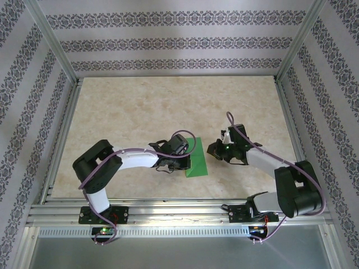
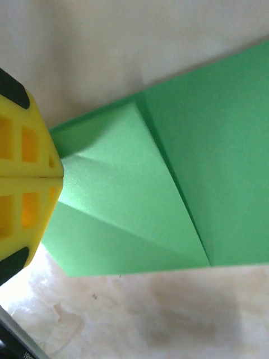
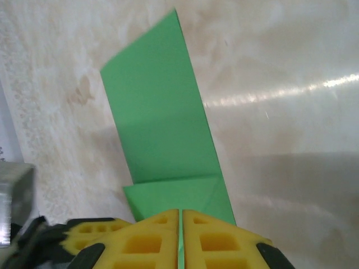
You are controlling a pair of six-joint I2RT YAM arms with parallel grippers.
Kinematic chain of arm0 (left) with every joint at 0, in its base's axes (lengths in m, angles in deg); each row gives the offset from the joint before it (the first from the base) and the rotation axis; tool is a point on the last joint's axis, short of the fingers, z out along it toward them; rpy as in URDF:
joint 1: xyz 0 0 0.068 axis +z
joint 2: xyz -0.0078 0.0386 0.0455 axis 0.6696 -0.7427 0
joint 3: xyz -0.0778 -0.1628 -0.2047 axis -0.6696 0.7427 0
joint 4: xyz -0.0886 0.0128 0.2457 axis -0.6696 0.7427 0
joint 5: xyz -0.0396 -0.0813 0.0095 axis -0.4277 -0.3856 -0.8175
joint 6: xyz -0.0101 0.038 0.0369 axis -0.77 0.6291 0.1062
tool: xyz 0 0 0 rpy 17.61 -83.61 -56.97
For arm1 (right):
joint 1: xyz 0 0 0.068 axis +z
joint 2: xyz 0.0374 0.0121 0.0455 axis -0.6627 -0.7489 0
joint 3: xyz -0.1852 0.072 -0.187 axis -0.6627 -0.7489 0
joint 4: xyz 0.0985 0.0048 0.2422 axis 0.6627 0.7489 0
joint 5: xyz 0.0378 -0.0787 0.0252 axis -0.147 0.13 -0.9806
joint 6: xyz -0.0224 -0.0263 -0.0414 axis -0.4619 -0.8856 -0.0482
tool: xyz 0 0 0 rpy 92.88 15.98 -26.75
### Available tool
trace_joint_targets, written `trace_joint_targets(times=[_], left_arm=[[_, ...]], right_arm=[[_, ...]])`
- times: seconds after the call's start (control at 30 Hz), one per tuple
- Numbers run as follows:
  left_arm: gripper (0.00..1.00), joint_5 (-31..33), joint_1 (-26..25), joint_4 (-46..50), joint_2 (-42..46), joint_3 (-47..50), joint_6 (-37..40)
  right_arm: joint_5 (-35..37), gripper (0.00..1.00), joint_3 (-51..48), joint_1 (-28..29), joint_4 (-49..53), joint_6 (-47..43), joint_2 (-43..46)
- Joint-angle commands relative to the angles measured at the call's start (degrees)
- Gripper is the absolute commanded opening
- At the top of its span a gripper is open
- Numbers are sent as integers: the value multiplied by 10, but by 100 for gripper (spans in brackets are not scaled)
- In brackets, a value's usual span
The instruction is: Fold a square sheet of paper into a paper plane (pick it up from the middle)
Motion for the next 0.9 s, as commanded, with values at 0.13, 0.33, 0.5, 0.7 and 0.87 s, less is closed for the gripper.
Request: trace_joint_targets(times=[0.13, 0.33, 0.5, 0.7, 0.87], left_arm=[[7, -13, 17, 70, -5, -81, 98], [0, -41, 42, 109, -41, -108, 149], [0, -71, 51, 115, -66, -109, 180], [0, -67, 52, 117, -88, -104, 199], [0, -65, 52, 115, -96, -93, 208]], right_arm=[[-2, 14, -55, 41, 5, 60, 61], [16, 17, -92, 64, 18, 102, 110], [22, 23, -102, 75, 37, 124, 140], [31, 28, -102, 83, 58, 129, 134], [17, 29, -100, 89, 36, 140, 102]])
